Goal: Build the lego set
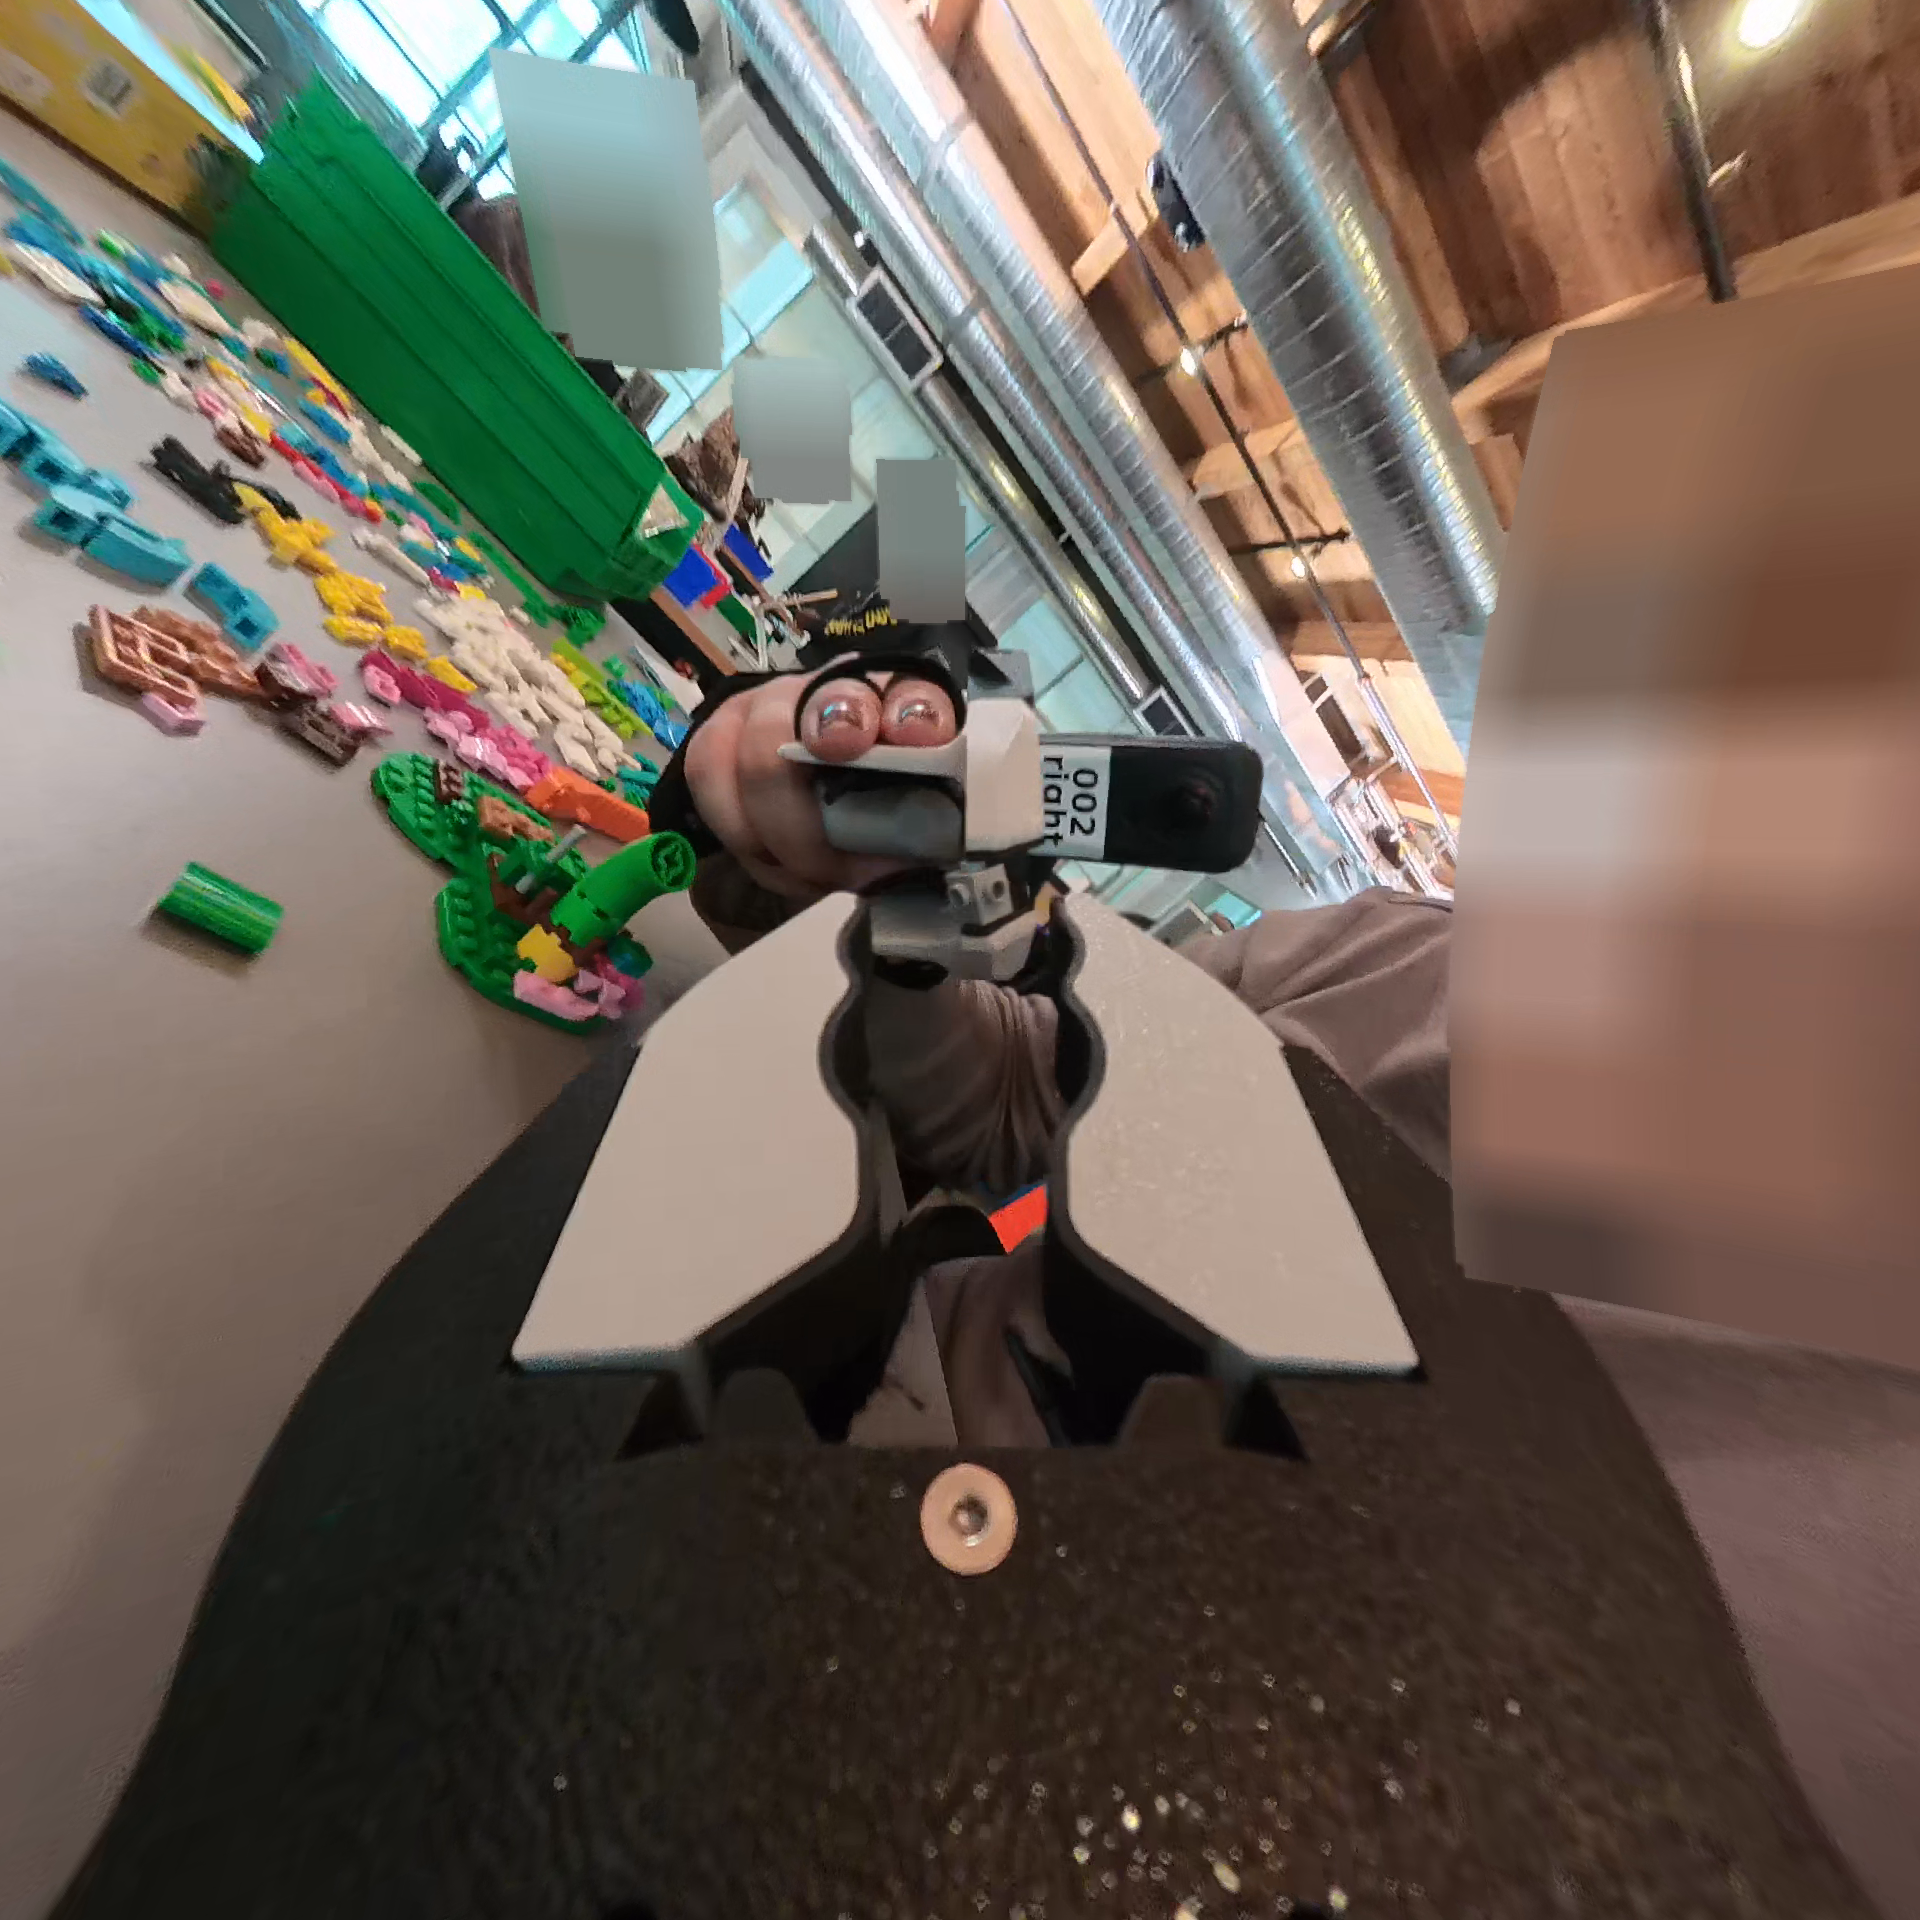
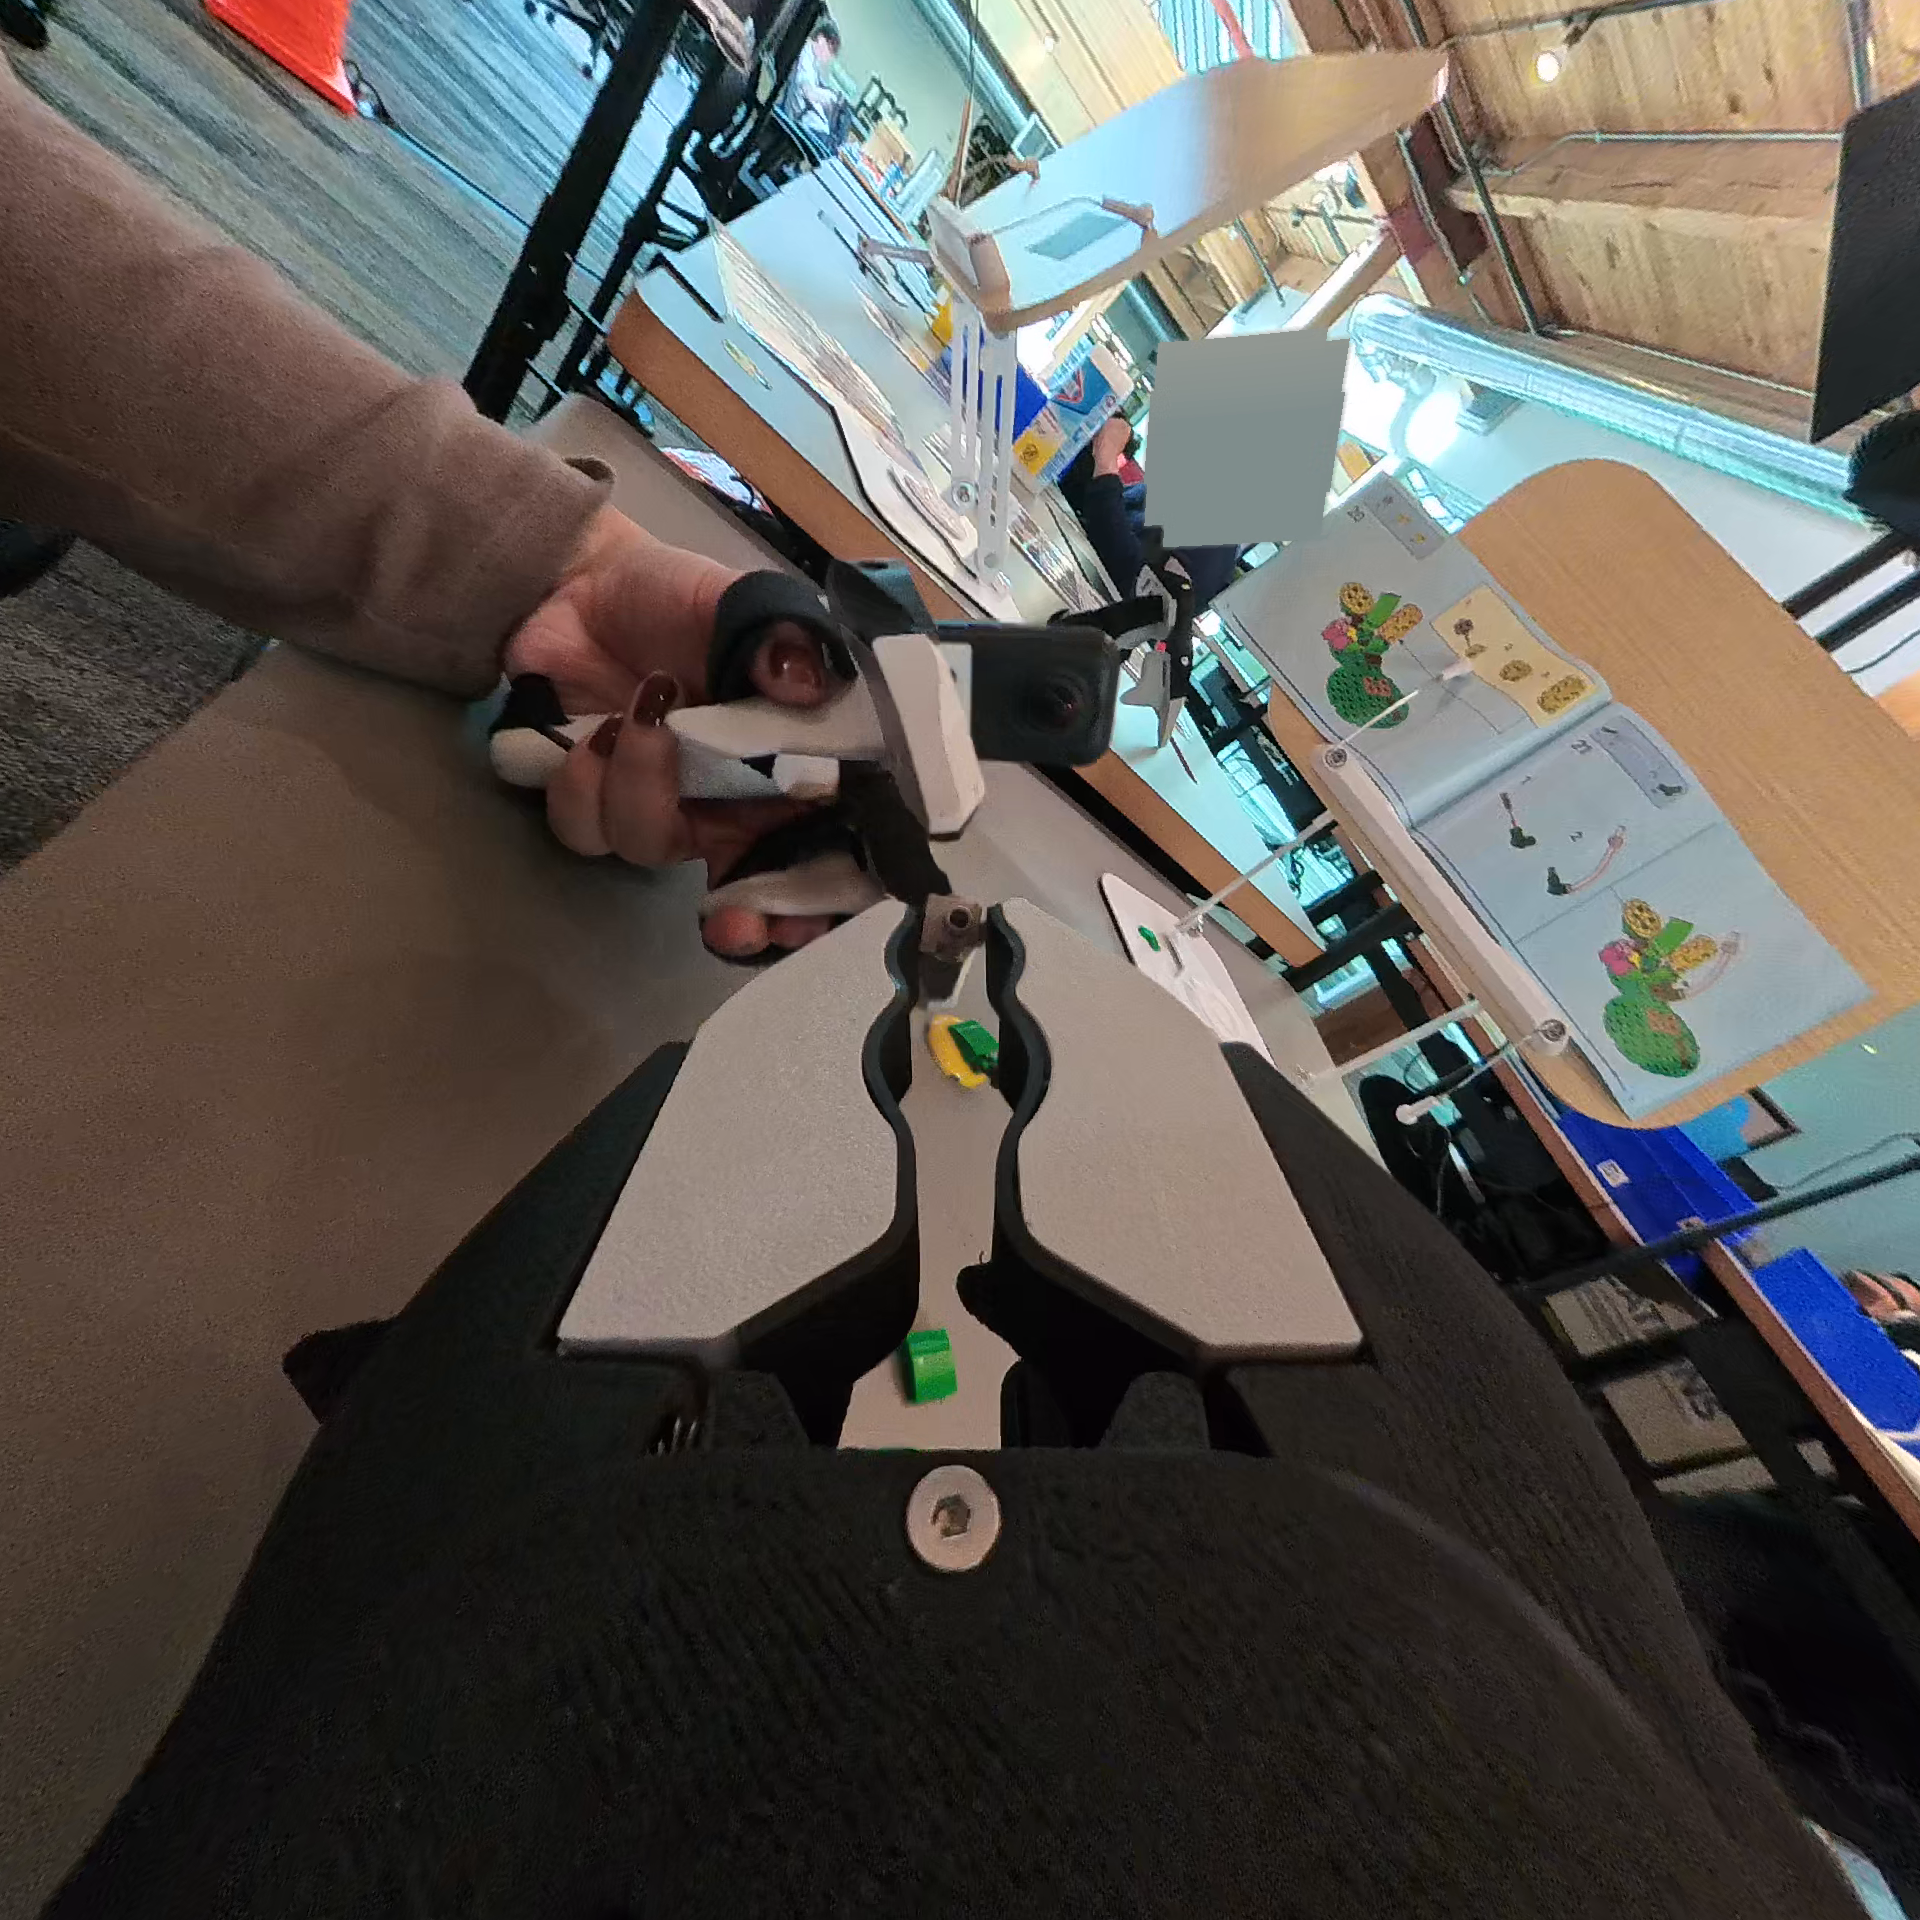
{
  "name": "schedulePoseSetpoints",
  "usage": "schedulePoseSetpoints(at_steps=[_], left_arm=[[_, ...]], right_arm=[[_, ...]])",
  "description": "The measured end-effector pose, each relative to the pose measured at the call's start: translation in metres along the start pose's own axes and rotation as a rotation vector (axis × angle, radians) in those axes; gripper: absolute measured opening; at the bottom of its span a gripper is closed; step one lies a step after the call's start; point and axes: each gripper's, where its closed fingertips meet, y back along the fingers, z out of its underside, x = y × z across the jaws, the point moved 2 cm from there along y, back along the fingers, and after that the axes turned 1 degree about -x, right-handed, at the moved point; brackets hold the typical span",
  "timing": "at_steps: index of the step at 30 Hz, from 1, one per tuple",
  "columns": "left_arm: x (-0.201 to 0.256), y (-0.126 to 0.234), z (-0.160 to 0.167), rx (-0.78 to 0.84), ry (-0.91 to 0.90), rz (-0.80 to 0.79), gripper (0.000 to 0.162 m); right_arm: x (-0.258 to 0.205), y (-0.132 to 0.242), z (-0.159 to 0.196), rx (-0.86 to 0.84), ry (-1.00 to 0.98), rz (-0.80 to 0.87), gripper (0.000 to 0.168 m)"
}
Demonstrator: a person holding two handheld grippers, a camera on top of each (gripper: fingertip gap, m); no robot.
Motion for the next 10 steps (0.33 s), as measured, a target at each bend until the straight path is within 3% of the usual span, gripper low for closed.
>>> schedulePoseSetpoints(at_steps=[1, 10], left_arm=[[0.001, -0.001, 0.002, -0.018, 0.006, 0.007, 0.031], [0.021, -0.008, 0.008, -0.030, 0.073, 0.211, 0.019]], right_arm=[[-0.001, 0.000, -0.002, 0.012, -0.004, -0.009, 0.010], [-0.008, 0.001, -0.017, 0.102, -0.033, -0.046, 0.010]])
